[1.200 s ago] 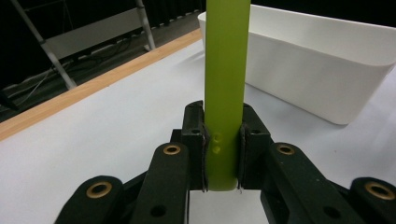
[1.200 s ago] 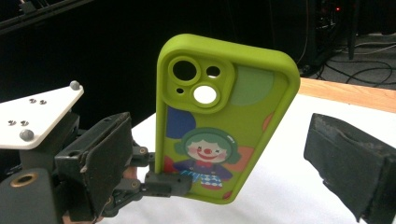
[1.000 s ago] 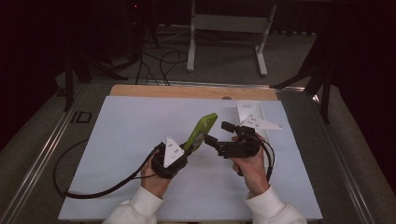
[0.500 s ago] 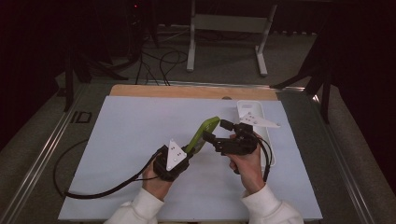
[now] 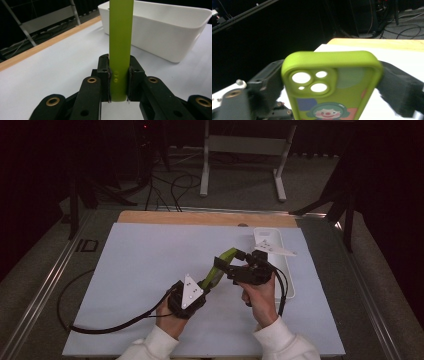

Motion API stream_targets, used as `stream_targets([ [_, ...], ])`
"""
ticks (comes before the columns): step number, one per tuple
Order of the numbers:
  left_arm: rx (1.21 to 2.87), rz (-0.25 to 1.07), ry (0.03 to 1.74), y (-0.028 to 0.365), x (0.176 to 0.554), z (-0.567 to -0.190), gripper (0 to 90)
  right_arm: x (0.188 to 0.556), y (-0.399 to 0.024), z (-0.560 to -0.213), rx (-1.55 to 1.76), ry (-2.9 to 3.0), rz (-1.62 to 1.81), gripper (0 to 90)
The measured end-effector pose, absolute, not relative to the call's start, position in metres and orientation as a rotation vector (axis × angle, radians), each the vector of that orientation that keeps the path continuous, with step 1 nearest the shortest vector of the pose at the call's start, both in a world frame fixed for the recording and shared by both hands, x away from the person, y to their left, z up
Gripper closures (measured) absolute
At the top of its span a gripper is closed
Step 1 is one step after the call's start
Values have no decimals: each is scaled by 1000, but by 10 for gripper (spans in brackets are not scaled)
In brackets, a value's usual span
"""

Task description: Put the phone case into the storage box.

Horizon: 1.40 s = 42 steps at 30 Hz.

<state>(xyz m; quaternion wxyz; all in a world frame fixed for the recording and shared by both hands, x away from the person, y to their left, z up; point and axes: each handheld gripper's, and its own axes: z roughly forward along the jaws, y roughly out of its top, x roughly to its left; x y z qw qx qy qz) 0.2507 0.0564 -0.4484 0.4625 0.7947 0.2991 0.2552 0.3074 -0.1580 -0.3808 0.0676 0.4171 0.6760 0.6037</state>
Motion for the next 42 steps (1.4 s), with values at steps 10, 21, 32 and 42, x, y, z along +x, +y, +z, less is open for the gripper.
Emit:
stream_targets([
  [10, 1953, 563, 752, 57, 255, -450, 476, 303, -153, -380, 1215, 2074, 1766, 157],
  [21, 1913, 583, 800, 62, 259, -444, 151, 302, -154, -380, 1227, 2064, 1754, 156],
  [32, 1899, 609, 797, 68, 262, -439, 69, 302, -155, -380, 1228, 2063, 1754, 155],
  [42, 1875, 619, 823, 79, 265, -435, 53, 302, -155, -379, 1222, 2058, 1758, 155],
])
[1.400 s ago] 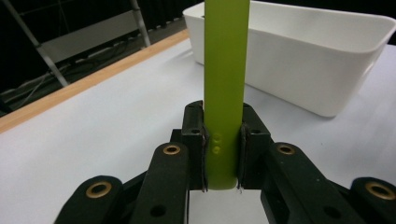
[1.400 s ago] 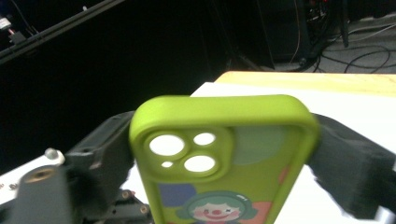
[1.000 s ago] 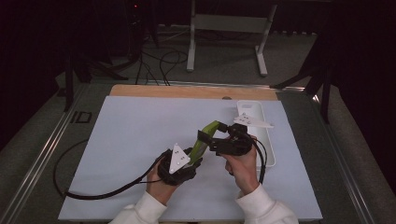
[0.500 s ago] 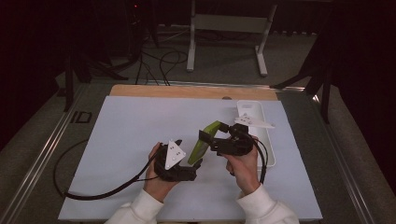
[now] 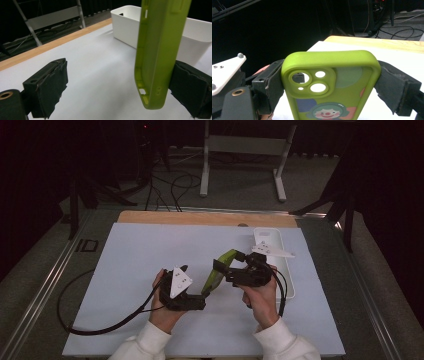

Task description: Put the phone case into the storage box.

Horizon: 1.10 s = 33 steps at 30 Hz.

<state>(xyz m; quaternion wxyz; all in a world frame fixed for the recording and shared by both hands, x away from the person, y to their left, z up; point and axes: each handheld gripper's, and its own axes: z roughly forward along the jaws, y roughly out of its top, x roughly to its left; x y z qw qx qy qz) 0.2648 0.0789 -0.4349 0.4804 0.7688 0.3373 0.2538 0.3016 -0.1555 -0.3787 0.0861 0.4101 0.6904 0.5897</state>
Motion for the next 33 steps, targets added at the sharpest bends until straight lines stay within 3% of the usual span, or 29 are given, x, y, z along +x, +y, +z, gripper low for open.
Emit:
stream_targets([
  [33, 1833, 637, 858, 111, 266, -424, 4, 303, -160, -373, 1228, 2023, 1741, 157],
])
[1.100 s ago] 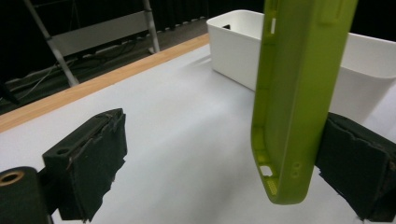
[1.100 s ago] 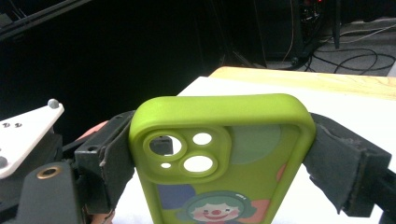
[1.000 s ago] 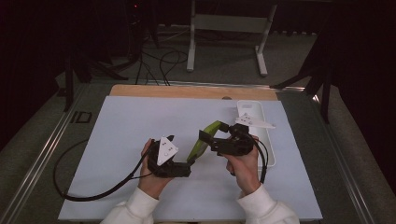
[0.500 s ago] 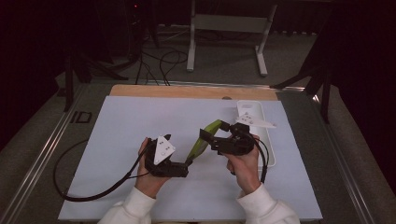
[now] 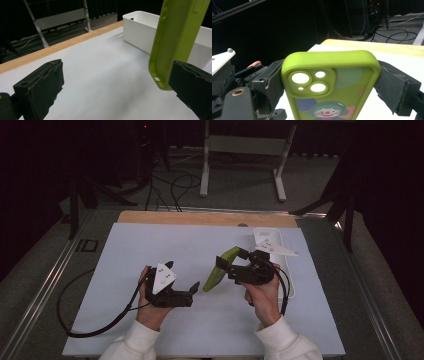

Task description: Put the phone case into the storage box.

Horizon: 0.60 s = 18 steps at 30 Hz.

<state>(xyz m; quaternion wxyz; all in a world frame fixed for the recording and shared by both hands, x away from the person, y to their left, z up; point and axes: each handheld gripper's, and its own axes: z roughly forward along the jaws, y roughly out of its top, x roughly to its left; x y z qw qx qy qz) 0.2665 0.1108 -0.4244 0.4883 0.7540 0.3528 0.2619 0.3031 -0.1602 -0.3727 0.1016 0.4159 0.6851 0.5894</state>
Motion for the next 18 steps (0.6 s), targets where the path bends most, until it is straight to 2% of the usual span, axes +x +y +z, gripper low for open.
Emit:
stream_targets([
  [18, 1831, 633, 919, 146, 267, -438, 4, 305, -163, -374, 1241, 2021, 1718, 156],
])
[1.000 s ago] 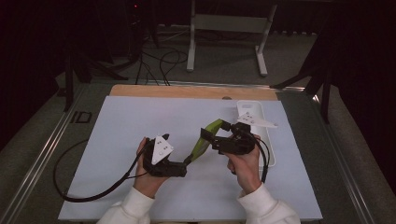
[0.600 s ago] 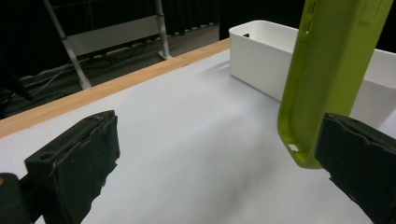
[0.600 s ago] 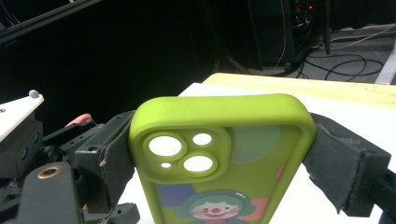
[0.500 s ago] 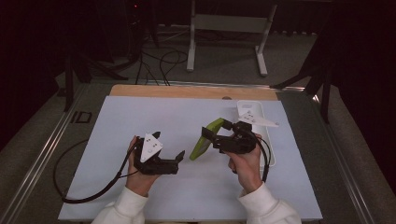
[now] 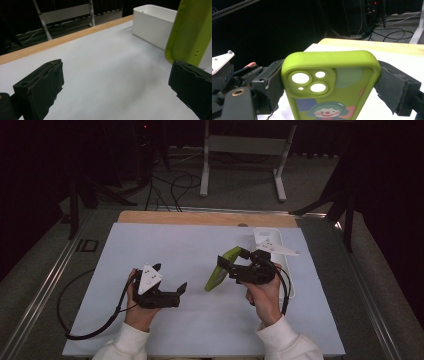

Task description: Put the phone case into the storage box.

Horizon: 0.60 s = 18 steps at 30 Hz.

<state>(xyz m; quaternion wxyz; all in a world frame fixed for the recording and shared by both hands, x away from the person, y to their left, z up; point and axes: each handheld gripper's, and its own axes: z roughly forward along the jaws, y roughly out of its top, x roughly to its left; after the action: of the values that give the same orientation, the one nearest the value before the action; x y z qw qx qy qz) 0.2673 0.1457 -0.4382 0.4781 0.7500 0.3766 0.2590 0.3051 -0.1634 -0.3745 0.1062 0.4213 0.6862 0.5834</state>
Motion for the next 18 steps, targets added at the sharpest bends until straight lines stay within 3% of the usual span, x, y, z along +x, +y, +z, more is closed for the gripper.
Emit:
stream_targets([
  [18, 1819, 635, 954, 180, 261, -451, 3, 309, -164, -374, 1252, 2011, 1689, 157],
])
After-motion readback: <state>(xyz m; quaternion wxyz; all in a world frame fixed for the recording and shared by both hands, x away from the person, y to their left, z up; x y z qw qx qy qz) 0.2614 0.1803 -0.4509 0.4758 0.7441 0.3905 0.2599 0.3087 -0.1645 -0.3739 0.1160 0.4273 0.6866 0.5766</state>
